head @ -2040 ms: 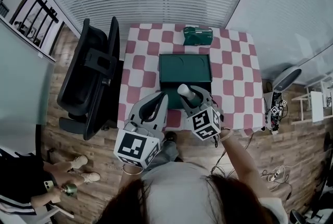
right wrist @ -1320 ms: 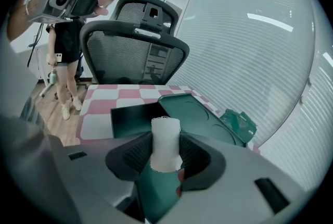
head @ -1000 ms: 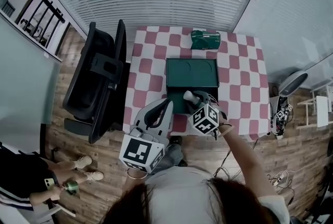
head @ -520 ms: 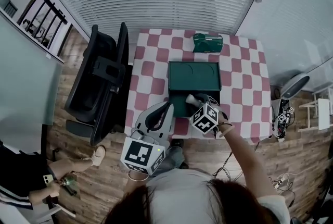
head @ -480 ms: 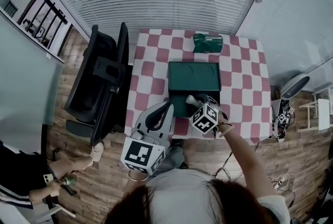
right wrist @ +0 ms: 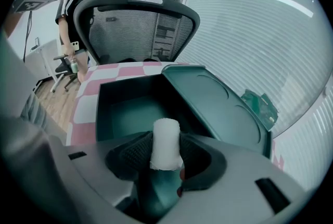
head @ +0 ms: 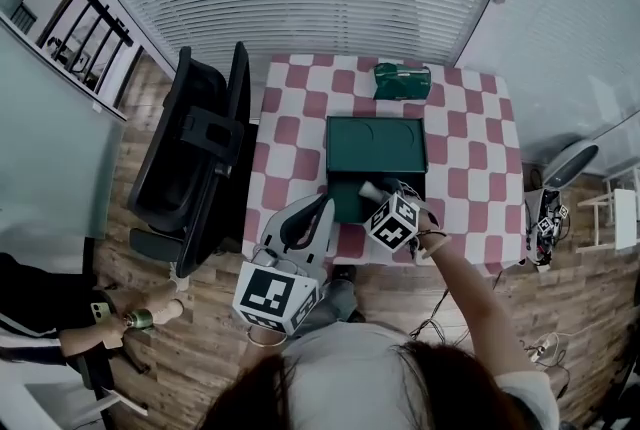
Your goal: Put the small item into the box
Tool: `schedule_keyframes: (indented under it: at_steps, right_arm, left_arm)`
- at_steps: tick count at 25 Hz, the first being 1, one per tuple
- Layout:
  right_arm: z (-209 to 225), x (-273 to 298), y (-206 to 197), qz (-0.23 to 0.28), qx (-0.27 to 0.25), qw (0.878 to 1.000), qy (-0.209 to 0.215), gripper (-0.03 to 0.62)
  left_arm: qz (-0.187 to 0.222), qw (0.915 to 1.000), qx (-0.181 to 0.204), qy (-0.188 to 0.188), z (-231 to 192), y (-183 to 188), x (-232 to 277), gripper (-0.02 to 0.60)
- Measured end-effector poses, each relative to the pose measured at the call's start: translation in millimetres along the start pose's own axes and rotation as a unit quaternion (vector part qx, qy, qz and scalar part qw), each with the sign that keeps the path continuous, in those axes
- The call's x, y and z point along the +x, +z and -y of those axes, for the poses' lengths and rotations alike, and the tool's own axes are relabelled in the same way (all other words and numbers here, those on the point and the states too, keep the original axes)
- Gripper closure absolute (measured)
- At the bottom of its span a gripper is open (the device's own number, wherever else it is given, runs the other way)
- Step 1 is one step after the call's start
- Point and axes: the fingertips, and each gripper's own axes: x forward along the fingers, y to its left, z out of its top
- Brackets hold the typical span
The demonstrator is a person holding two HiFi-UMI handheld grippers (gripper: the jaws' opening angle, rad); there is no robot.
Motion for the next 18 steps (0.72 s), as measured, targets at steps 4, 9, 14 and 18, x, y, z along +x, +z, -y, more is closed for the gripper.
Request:
schedule_keyframes:
  at_steps: [4, 9, 14, 18]
  right_arm:
    - [-0.3, 1.0, 0.8, -0.001, 0.000, 1.000, 0.002, 0.408]
    - [1.3, -2.2, 4.7, 0.007, 0.005, 1.000, -0.001, 0.402]
    - [2.4, -6.4, 7.4, 0.016, 0.008, 1.000, -0.007, 0.399]
    - [2.4, -10.1, 7.8, 0.019, 0.009, 1.000, -0.009, 0.399]
  left_arm:
    - [0.000, 1.0000, 0.000, 0.002, 0.0, -0.1, -1.4, 0.574]
    - [0.000, 1.0000, 0.001, 0.003, 0.7, 0.0, -2.0, 0.572]
    - [-0.001, 1.0000, 0.002, 0.000, 4.5, 0.0, -0.4, 0.572]
    - [0.000, 1.0000, 0.002, 0.000, 6.7, 0.9, -0.4, 0.572]
